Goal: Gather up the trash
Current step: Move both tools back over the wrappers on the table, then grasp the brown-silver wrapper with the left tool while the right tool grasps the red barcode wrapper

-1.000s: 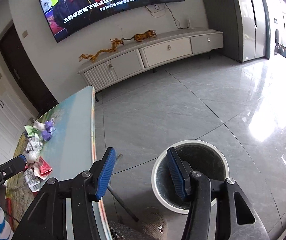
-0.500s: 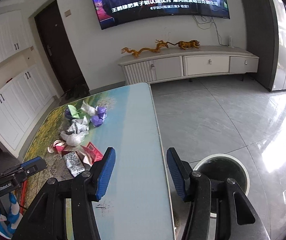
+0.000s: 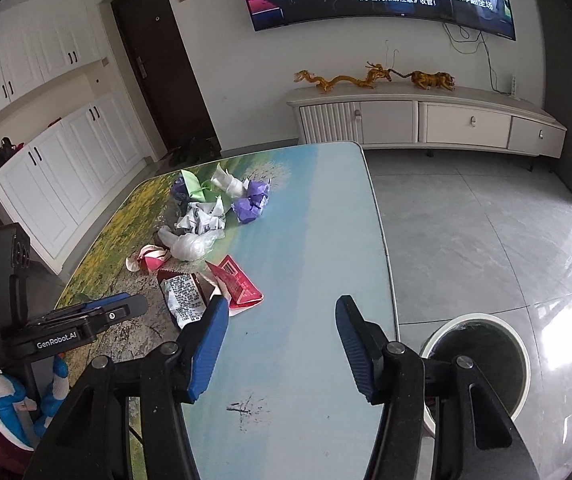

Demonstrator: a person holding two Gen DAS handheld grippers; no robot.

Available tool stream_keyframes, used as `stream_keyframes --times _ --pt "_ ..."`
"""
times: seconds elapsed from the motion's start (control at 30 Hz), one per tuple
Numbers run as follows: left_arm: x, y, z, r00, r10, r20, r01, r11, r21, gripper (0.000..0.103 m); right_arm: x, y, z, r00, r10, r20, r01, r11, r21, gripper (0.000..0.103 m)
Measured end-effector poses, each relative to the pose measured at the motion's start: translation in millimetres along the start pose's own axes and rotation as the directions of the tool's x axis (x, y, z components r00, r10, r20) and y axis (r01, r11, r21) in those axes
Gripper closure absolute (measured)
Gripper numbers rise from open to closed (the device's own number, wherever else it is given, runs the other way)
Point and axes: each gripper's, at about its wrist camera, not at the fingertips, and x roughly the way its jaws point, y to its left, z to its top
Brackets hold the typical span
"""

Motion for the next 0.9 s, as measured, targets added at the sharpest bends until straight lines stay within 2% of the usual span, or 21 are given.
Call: stream_keyframes --times 0.5,0.7,0.9 --pt "46 -6 8 0.997 -0.001 -0.072 0.003 1.0 0.031 0.056 56 11 0 0.985 0.135 -0.107 -0.144 0.986 -0.082 0.05" --pt "57 3 11 0.997 0.004 -0.082 -0.004 1.0 0.006 0.057 75 19 5 0.976 0.167 -0.138 -0.183 0.977 -0.109 0.046" --pt "55 15 15 0.997 0.021 -0.071 -0.022 1.0 -0.011 0.064 99 30 9 0.967 0.18 -0.18 -0.206 0.968 -0.142 0.046"
